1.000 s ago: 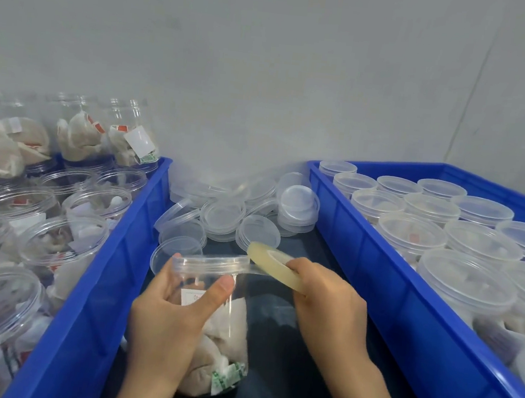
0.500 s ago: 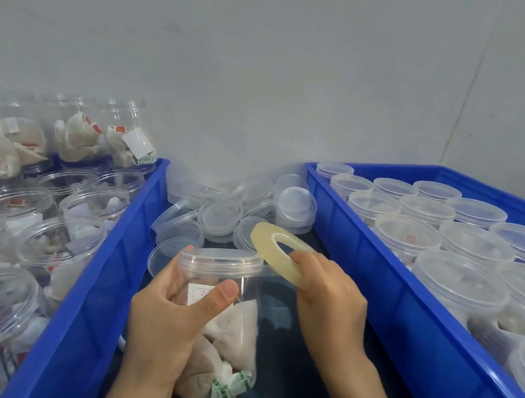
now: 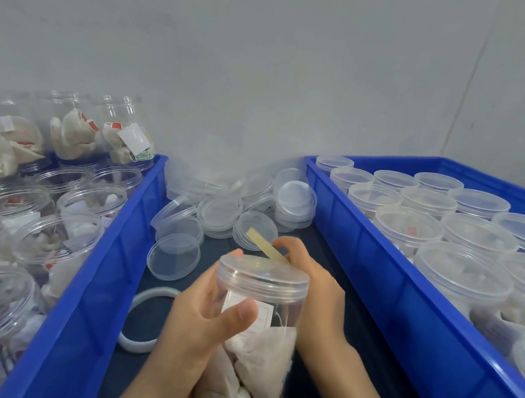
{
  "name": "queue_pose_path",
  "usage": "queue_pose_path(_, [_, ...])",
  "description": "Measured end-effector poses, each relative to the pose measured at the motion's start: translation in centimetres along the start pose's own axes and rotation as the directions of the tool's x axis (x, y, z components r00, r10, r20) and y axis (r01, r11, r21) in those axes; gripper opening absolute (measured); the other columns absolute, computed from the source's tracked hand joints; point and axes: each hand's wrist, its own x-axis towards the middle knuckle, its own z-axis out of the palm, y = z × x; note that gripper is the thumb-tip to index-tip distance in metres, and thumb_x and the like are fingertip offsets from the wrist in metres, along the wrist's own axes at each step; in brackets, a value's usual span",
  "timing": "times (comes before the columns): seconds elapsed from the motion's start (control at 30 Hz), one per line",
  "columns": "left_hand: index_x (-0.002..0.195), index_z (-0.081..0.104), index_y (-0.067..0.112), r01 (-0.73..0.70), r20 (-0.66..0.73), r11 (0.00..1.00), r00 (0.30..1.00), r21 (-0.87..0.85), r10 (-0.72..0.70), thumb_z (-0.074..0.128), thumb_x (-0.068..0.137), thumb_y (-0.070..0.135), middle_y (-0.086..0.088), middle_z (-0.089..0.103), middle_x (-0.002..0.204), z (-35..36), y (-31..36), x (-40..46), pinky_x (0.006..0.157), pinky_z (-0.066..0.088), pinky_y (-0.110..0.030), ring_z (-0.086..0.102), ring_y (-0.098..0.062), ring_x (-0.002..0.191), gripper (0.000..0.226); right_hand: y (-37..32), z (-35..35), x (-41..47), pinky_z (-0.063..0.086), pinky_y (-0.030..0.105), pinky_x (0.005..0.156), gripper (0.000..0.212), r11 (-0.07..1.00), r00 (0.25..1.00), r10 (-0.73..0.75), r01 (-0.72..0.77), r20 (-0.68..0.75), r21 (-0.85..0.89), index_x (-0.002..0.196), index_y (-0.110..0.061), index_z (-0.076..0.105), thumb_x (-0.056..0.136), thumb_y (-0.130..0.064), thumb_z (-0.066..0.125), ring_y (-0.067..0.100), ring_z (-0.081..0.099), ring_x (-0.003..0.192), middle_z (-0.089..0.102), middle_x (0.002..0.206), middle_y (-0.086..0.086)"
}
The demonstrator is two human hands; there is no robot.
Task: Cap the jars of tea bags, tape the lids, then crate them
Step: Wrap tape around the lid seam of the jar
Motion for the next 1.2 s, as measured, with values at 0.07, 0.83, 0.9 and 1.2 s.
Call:
queue_pose_path(0.07, [0.108,0.062,0.025,0.088,-0.054,0.994,0.994,-0.060,-0.091,0.065,0.025,0.090,0.016,0.073,0.094,-0.2,-0.8,0.1,0.085,0.046,-0.024,0.065,0.005,0.093,0.106,-0.4,0.1,-0.2,0.048,0.035,0.079,0.036,0.999,0.999,0.027,-0.027,-0.018,0.030,0.119,-0.031,0.051,0.085,-0.024,0.059,0.013,0.056,0.089,0.060,0.095,-0.014])
queue_pose_path(0.83, [0.114,0.063,0.016,0.138,-0.403,0.990,0.907,0.009,-0.123,0.075,0.045,0.054,0.002,0.074,0.094,-1.8,-1.6,-0.3,0.074,0.055,-0.026,0.070,-0.010,0.086,0.080,-1.0,0.1,-1.3,0.049,0.034,0.048,0.082,0.952,0.959,-0.261,0.236,-0.112,-0.197,0.134,-0.036,0.040,0.069,0.000,0.074,0.018,0.061,0.066,0.066,0.092,-0.009])
queue_pose_path(0.9, [0.104,0.067,0.012,0.143,-0.399,0.987,0.903,-0.071,-0.159,0.076,0.051,0.051,-0.010,0.074,0.089,-2.3,-1.7,-0.3,0.077,0.056,-0.047,0.072,-0.028,0.083,0.066,-0.6,-0.2,-1.1,0.052,0.037,0.051,0.088,0.950,0.962,-0.260,0.237,-0.090,-0.204,0.133,-0.044,0.033,0.069,0.001,0.073,0.018,0.061,0.074,0.064,0.094,-0.013])
queue_pose_path(1.2, [0.121,0.057,0.006,0.119,-0.329,0.960,0.922,-0.254,-0.202,0.088,0.028,0.060,-0.021,0.071,0.099,-1.9,-1.4,-0.3,0.071,0.056,-0.047,0.069,-0.037,0.087,0.112,0.7,-1.5,-0.1,0.016,0.011,0.050,0.039,0.921,0.959,-0.235,0.167,-0.161,-0.352,0.073,-0.018,0.065,0.048,0.009,0.080,0.014,0.047,0.050,0.050,0.057,-0.009])
